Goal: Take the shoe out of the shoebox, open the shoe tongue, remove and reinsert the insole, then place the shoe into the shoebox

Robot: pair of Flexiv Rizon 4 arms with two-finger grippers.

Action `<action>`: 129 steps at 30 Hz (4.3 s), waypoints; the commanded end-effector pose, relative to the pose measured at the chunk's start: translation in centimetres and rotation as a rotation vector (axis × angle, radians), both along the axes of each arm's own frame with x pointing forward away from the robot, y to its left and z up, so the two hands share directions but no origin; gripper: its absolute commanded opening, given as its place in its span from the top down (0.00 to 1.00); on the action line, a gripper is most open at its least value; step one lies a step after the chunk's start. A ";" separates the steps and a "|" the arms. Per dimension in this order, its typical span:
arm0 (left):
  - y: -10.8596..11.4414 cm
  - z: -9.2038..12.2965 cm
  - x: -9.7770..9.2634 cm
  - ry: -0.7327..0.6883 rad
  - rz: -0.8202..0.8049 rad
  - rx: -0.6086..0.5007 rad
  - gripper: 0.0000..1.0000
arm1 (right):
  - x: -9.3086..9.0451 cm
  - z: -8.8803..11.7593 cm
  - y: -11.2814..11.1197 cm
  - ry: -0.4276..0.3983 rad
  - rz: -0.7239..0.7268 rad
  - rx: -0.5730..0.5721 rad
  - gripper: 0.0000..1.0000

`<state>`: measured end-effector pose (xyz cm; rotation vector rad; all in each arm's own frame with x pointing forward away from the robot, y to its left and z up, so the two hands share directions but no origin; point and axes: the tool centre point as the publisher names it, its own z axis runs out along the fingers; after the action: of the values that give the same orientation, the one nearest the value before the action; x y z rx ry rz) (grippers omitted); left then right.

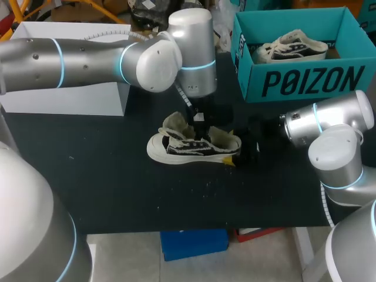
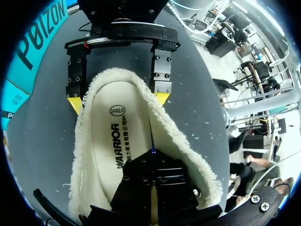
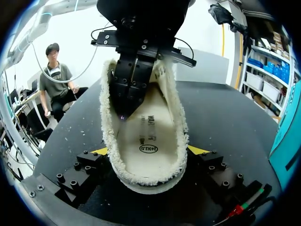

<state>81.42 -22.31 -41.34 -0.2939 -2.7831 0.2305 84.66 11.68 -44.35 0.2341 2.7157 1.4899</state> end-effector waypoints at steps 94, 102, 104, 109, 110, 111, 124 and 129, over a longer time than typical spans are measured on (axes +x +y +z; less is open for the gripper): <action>3.6 -4.7 3.9 -0.677 0.172 0.217 0.70 | 0.0 -0.1 0.1 0.000 -0.002 -0.001 1.00; 3.5 -4.2 5.6 -0.801 0.171 0.215 0.71 | 0.0 -0.1 0.1 0.000 -0.002 -0.001 1.00; 3.5 -4.1 6.0 -0.814 0.168 0.199 0.73 | 0.0 -0.1 0.1 0.000 -0.002 -0.001 1.00; 3.1 -4.3 6.8 -0.816 0.165 0.165 0.75 | 0.0 -0.1 0.1 0.000 -0.002 -0.001 1.00; 3.0 -4.4 6.9 -0.810 0.164 0.153 0.76 | 0.0 -0.1 0.1 0.000 -0.002 -0.001 1.00; 2.9 -4.5 6.9 -0.810 0.165 0.153 0.77 | 0.0 -0.1 0.1 0.000 -0.002 -0.001 1.00; 1.2 -4.6 5.5 -0.663 0.084 0.143 1.00 | 0.0 -0.1 0.1 0.000 -0.002 -0.001 1.00; 0.4 -3.6 3.7 -0.562 0.041 0.110 1.00 | 0.0 -0.1 0.1 0.000 -0.002 -0.001 1.00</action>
<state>84.26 -21.23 -42.35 -0.2963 -3.3999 -0.0445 84.75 11.53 -44.41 0.2378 2.7138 1.4882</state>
